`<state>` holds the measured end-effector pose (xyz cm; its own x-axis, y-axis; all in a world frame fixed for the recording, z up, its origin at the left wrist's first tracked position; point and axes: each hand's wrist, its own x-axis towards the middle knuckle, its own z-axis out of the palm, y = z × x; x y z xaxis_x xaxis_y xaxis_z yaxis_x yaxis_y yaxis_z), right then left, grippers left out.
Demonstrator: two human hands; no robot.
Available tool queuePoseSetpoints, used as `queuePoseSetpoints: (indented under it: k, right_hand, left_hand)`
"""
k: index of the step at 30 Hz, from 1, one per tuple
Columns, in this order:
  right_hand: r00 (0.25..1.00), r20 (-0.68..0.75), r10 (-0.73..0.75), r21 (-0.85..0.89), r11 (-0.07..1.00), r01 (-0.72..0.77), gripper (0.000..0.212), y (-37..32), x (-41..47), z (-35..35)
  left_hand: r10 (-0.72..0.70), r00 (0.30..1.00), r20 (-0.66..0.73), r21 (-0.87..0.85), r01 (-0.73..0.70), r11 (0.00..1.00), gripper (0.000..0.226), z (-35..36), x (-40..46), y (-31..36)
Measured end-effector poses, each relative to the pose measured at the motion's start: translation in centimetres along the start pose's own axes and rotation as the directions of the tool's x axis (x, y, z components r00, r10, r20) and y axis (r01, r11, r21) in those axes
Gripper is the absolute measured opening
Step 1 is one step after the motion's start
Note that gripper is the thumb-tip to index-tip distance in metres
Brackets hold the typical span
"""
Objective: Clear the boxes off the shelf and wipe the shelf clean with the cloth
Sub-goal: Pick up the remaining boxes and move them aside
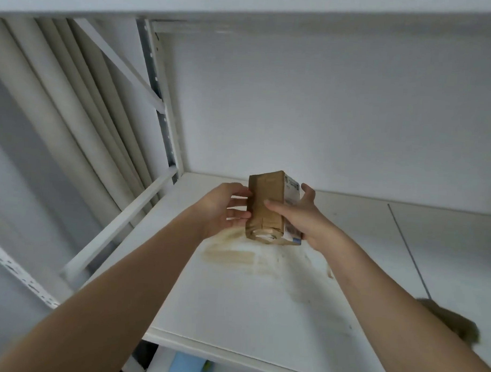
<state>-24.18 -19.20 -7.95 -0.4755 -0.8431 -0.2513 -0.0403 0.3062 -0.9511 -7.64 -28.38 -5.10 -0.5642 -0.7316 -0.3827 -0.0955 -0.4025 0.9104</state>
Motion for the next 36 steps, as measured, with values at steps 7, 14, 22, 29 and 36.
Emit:
queuePoseSetpoints:
  k: [7, 14, 22, 29, 36]
  right_hand:
    - [0.988, 0.132, 0.076, 0.227, 0.968, -0.105, 0.055, 1.6, -2.4, -6.0]
    - [0.957, 0.256, 0.139, 0.592, 0.759, -0.269, 0.036, 3.9, -3.9, -11.3]
    - [0.948, 0.275, 0.158, 0.575, 0.763, -0.294, 0.039, 5.2, -4.4, -15.2]
    - [0.878, 0.467, 0.108, 0.456, 0.821, -0.344, 0.063, 6.4, -5.6, -18.2]
    - [0.893, 0.449, 0.028, 0.334, 0.922, -0.197, 0.091, 7.0, -5.3, -20.2]
  left_hand:
    - [-0.016, 1.0, -0.014, 0.096, 0.017, 0.995, 0.016, 4.1, 0.0, -0.7]
    - [-0.067, 0.977, 0.204, 0.281, 0.007, 0.96, 0.061, 7.8, 0.8, -2.1]
    - [0.031, 0.974, 0.223, -0.025, -0.026, 0.999, 0.03, 12.3, 1.3, -3.3]
    - [0.116, 0.972, 0.203, -0.121, -0.092, 0.988, 0.039, 14.3, 1.9, -4.0]
    - [-0.029, 0.985, 0.17, 0.038, 0.023, 0.999, 0.033, 17.5, 0.9, -4.8]
